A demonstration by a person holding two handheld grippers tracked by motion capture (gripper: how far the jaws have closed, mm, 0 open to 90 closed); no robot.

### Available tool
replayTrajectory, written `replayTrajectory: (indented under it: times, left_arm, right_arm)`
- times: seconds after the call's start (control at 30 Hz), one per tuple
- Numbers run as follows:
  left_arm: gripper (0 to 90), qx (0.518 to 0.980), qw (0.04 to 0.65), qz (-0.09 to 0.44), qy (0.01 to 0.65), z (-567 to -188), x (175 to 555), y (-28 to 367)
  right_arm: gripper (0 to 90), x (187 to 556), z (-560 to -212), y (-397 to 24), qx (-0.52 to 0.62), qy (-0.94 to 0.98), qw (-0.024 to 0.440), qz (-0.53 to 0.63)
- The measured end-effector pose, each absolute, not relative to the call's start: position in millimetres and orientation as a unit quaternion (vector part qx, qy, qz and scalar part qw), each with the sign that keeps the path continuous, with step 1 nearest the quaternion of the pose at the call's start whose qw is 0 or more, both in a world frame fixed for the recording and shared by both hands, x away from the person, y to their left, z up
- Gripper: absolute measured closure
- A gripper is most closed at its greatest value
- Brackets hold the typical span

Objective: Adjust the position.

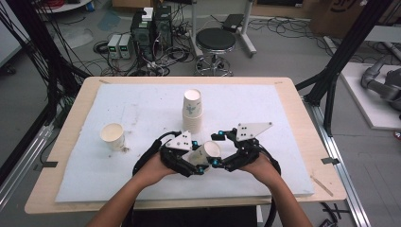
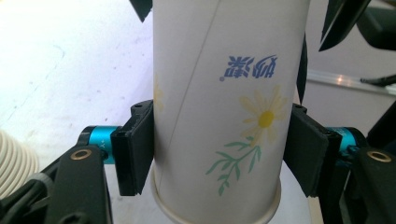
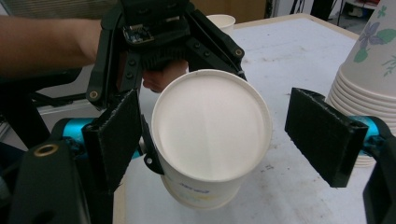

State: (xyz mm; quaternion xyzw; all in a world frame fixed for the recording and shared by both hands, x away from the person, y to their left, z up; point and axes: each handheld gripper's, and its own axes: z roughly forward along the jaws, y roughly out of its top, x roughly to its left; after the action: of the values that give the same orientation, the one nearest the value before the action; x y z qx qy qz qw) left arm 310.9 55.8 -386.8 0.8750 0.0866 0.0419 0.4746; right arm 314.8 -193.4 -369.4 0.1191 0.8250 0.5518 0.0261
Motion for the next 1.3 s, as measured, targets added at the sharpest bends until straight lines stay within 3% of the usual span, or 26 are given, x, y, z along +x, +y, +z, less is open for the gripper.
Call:
replayTrajectory:
  times: [0.87,1.3]
  left_arm:
    - [32.8,0.93,0.361,0.038,0.057,-365.5,313.7,46.8]
    - [32.9,0.946,0.319,0.028,0.039,-365.9,312.1,41.7]
  right_arm:
    - [19.7,316.2,-351.3,-179.7,0.055,0.887,0.05,0.455]
    - [20.8,317.2,-360.9,-164.2,0.023,0.91,0.035,0.413]
